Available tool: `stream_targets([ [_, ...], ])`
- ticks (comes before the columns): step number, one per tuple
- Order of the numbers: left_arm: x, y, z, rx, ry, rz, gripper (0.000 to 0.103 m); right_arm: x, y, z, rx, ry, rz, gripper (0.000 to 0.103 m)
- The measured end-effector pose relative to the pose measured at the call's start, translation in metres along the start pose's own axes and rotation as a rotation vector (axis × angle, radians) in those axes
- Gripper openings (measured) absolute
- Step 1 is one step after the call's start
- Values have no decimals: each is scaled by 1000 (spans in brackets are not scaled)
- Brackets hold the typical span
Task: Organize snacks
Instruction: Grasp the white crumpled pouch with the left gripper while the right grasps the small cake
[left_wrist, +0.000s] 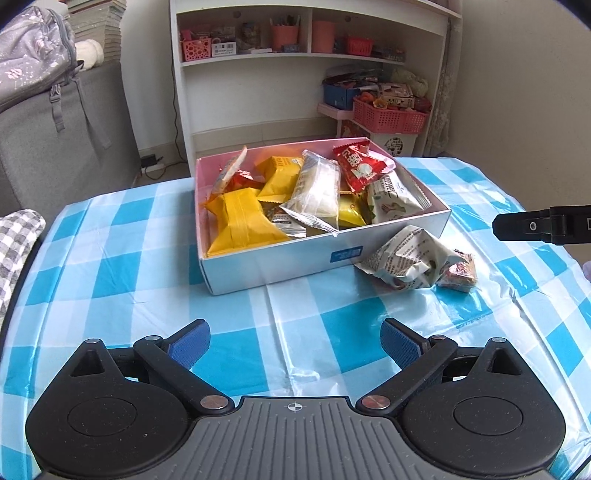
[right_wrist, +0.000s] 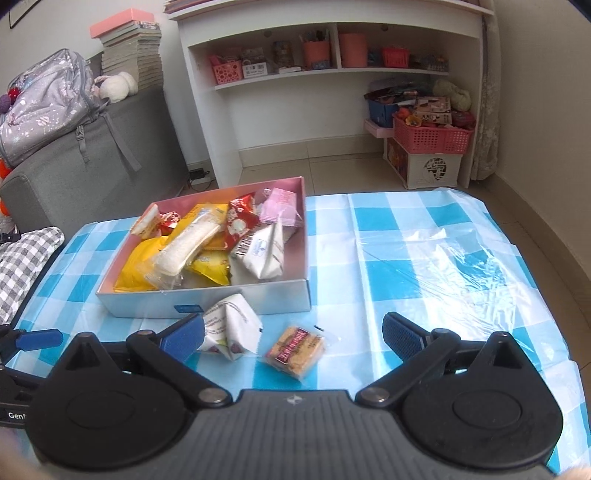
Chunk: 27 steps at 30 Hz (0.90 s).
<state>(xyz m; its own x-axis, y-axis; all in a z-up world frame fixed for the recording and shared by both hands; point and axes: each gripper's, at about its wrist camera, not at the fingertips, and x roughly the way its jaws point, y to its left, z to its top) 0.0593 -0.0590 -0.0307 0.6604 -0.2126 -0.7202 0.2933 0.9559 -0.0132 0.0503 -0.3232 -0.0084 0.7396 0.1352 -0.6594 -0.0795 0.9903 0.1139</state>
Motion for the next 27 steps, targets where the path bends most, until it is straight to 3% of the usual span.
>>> stream_targets([
  [6,16,-26,4,30,-27,-51,100,7,-23,-8,31,22,-26,103],
  [10,28,-42,7,63,-59,-95,100,13,-33,-13,14,34,4,103],
  [20,54,-64,19,85,-103,-184,97,29,-49,-34,-185,94,117,102],
  [27,70,-68,24,69,-88,-187,84,39,-45,-36,-264,109,184,100],
])
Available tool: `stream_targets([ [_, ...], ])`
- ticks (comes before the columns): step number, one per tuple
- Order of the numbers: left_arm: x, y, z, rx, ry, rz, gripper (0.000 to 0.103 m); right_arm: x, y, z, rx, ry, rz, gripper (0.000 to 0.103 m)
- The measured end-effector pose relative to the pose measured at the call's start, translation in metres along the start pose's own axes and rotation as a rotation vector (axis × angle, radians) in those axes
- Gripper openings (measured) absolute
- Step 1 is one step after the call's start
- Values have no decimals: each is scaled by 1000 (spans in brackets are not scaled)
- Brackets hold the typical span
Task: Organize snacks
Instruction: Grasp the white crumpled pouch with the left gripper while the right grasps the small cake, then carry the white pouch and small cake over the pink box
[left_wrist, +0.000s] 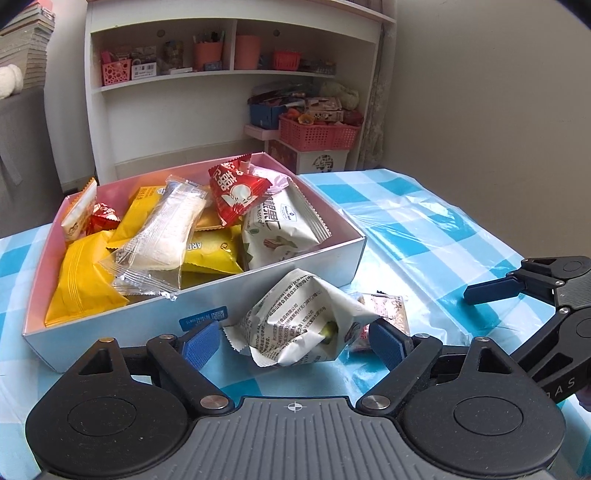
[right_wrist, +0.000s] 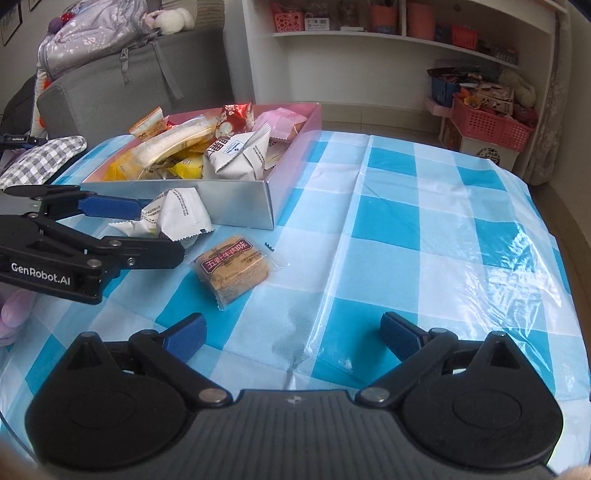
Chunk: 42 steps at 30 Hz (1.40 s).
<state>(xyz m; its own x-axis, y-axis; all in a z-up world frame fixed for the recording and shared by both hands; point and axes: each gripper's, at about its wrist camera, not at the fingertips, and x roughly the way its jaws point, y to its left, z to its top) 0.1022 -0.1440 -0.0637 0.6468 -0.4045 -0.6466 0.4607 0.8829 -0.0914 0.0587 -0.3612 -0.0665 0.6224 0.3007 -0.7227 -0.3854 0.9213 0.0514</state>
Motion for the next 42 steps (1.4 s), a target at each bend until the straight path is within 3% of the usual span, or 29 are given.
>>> stream_targets([
  [8,7,-2,1,-13,0,7,77,10,11,4,-83,-11,11,94],
  [9,7,-2,1,-10,-1,2,69,11,13,5,-96,-13,9,94],
  [15,3,-4,3,-2,1,3,63,18,23,13,-113,-32,3,87],
  [29,-19,18,4,-58,17,25,57,20,48,21,-169,-41,28,40],
  [42,-62,35,7,-62,-24,21,56,2,61,32,-179,-56,66,38],
])
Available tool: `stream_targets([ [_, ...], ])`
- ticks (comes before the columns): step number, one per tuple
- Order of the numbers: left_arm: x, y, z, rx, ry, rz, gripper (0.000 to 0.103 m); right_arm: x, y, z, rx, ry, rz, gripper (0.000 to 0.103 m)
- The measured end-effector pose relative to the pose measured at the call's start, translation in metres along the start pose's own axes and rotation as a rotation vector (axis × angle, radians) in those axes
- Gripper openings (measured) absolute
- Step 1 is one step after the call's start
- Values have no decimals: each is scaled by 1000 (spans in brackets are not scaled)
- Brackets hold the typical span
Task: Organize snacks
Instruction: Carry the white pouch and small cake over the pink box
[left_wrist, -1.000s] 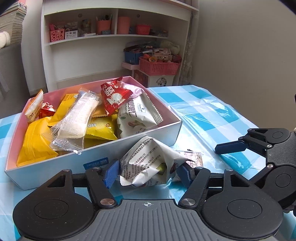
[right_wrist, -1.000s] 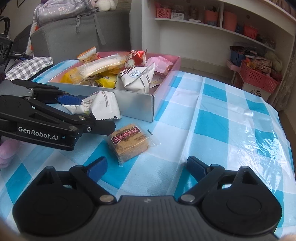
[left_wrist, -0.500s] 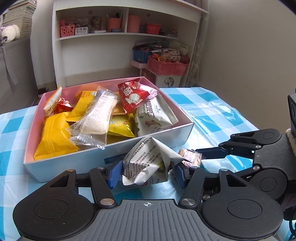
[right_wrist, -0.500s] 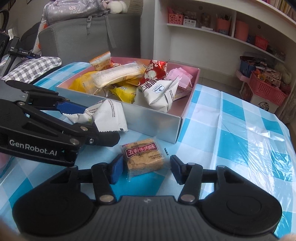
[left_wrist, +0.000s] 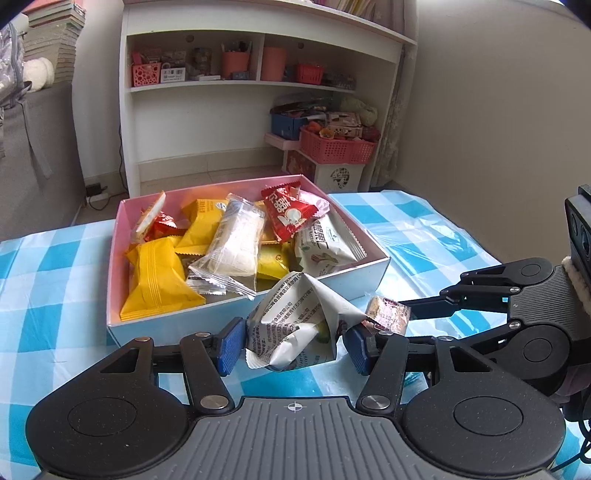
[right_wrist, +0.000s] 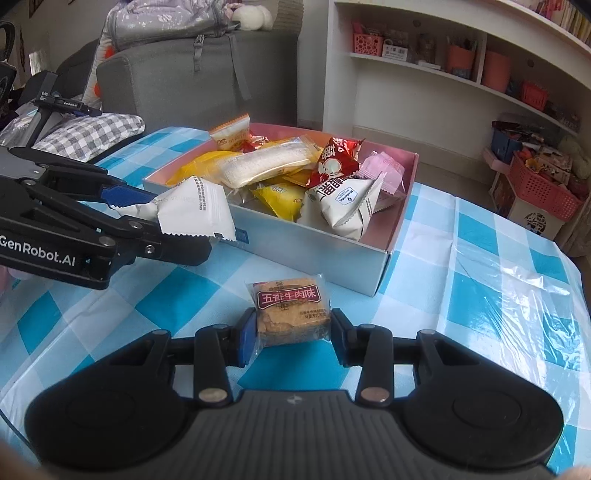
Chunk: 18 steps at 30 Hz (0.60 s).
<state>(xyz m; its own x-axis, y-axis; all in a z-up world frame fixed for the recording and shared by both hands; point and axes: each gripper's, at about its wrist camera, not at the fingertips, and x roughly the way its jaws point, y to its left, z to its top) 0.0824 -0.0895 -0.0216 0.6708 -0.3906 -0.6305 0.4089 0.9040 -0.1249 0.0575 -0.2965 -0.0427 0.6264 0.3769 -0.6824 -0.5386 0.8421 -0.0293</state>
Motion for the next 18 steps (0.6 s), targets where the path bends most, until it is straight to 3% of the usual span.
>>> stream_targets([
  [11,-24,37,21,-102,-66,79,56,-3,5,35,110,-103,3,38],
  [18,-11,65,37,-150,-66,132,56,15,11,50,154,-107,-21,38],
])
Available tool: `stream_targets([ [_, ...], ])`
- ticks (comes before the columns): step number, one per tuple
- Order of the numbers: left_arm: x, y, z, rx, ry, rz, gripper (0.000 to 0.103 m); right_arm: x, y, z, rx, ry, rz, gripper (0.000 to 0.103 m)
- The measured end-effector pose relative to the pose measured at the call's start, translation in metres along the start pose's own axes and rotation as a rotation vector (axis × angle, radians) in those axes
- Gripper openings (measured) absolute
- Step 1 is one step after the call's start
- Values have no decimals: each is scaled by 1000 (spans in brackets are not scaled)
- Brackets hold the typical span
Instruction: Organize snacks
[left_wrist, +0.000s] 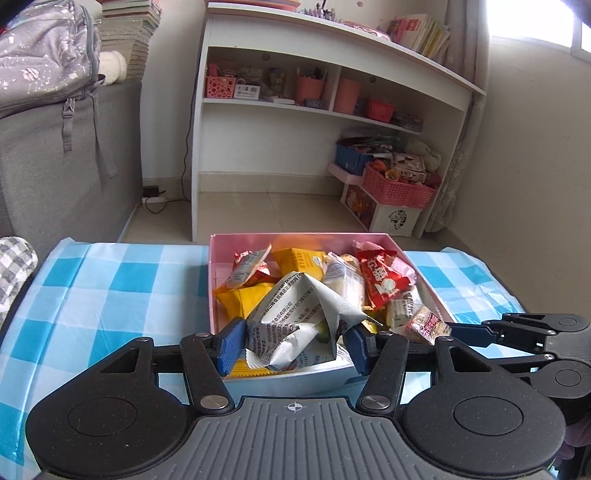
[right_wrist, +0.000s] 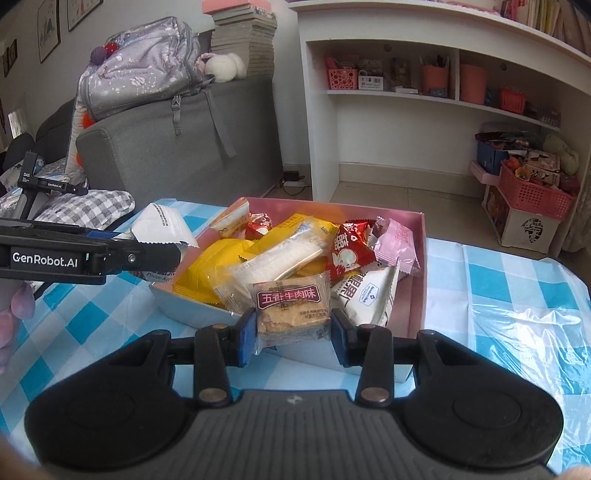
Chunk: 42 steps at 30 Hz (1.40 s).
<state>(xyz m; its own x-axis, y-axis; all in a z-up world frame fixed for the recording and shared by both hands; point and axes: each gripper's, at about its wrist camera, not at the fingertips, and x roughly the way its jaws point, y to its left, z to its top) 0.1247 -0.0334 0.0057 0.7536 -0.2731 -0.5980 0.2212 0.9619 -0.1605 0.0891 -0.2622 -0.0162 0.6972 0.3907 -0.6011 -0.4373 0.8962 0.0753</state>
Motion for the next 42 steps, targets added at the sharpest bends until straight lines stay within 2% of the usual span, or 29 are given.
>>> stream_targets([
  [9,39,10,16,-27,31,17,56,16,-1,4,41,28,-56,38],
  [19,65,4,20,-1,62,28,58,26,-6,8,93,40,-93,40],
  [23,65,1,19,20,59,29,62,23,-5,9,104,30,-89,51],
  [27,61,-1,17,36,56,32,74,16,-5,11,103,5,-89,61],
  [29,57,-2,16,33,52,36,76,13,-5,12,109,-5,-88,65],
  [36,29,0,16,31,42,50,85,0,-4,12,114,-4,-97,72],
  [42,-5,-1,7,40,62,82,91,-17,2,11,118,6,-127,83],
])
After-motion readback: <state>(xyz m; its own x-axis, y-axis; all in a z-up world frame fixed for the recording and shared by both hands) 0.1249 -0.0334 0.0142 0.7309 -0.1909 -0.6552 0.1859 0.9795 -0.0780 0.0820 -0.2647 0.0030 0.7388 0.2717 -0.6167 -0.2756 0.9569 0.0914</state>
